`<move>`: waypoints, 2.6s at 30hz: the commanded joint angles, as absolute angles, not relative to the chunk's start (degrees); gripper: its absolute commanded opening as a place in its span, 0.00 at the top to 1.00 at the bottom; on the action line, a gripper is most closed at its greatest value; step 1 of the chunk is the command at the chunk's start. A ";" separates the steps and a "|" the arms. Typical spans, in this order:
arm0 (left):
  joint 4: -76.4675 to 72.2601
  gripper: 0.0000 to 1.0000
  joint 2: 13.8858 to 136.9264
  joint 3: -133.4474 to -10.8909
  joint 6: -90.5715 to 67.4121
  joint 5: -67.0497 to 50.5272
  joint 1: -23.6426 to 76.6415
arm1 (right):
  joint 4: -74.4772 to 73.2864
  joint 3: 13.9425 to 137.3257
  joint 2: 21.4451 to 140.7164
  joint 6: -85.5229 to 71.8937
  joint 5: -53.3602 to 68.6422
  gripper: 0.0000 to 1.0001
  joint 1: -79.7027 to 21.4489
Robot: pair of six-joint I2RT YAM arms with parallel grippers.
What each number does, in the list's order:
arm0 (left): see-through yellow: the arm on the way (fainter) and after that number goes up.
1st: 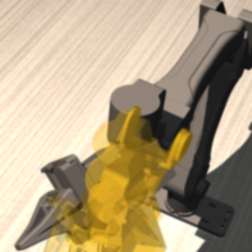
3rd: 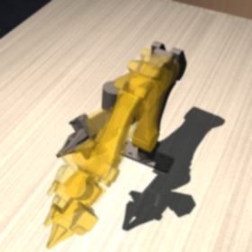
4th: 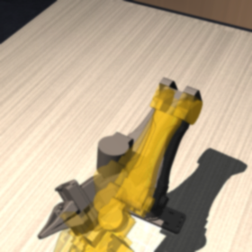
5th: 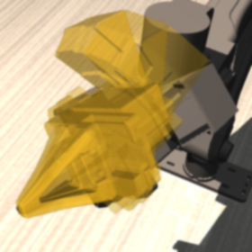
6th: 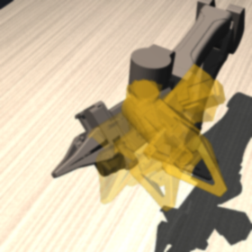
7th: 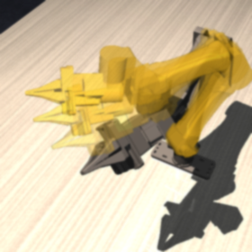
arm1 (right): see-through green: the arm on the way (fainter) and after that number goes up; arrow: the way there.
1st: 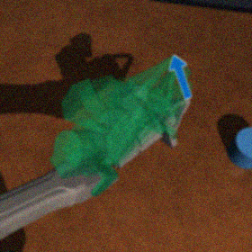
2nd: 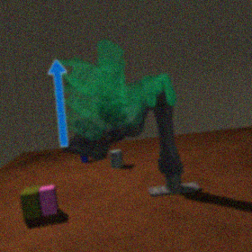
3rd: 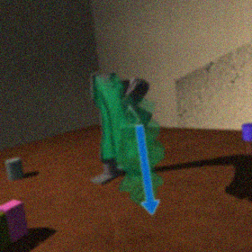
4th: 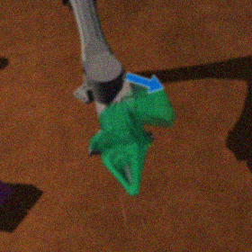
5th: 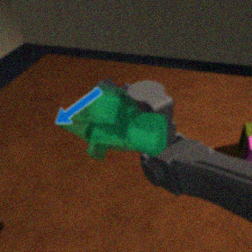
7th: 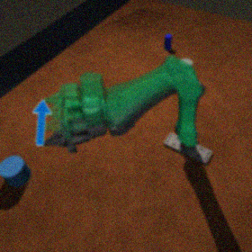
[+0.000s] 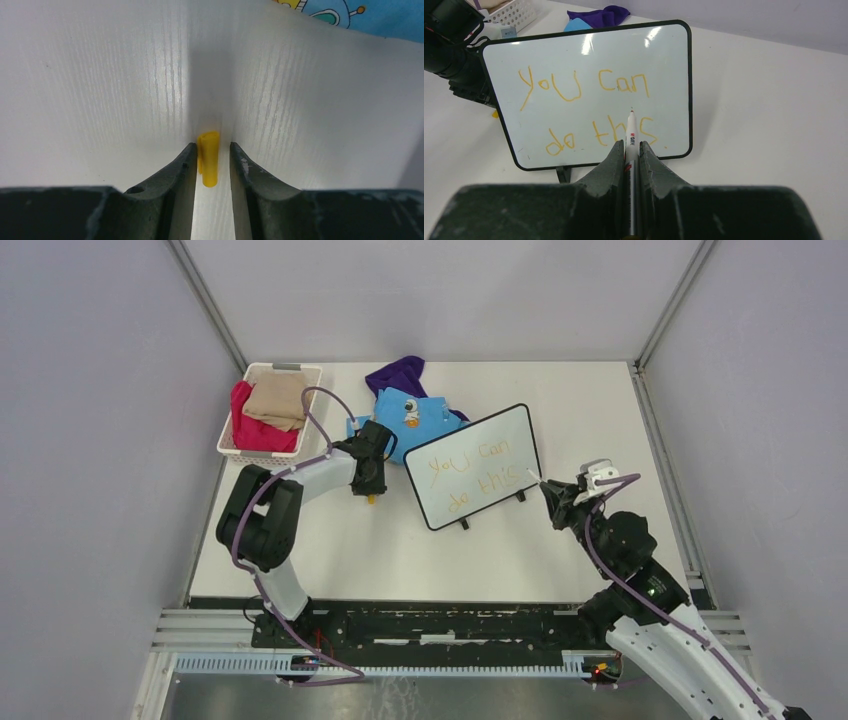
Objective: Write a sentence on the whiteboard
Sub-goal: Close the whiteboard marker at the center of the board.
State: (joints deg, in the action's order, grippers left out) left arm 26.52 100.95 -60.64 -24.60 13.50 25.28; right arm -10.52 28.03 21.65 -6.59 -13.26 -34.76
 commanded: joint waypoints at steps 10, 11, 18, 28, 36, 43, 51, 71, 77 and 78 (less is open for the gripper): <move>27.71 0.75 100.63 -58.71 -24.96 15.36 25.58 | -10.45 29.36 19.09 -6.34 -15.55 1.00 -34.96; 27.62 0.77 100.23 -58.11 -25.62 15.16 25.58 | -10.46 29.36 19.00 -6.21 -15.56 1.00 -34.90; 27.95 0.89 96.83 -56.78 -32.70 13.98 25.58 | -10.71 29.36 18.22 -5.76 -16.11 1.00 -34.92; 30.10 0.93 92.44 -57.19 -40.95 16.58 28.83 | -10.98 29.09 17.58 -5.16 -16.61 1.00 -34.91; 29.21 0.92 92.70 -53.12 -40.74 17.22 29.36 | -10.98 28.70 17.30 -5.32 -16.54 1.00 -34.93; 28.62 0.83 93.25 -52.38 -38.85 16.45 30.40 | -10.63 28.70 17.75 -5.74 -16.09 1.00 -34.95; 29.16 0.60 92.76 -52.69 -35.01 16.12 30.44 | -10.86 29.02 17.84 -5.70 -16.15 1.00 -34.94; 31.37 0.58 93.55 -52.53 -30.90 14.94 30.33 | -11.42 30.14 18.52 -4.66 -16.54 1.00 -34.92; 32.83 0.58 91.32 -51.30 -32.15 16.57 30.35 | -11.22 30.15 18.46 -4.89 -16.47 1.00 -34.92; 32.80 0.58 90.73 -50.85 -32.83 16.61 30.33 | -11.16 30.09 18.37 -5.07 -16.45 1.00 -34.97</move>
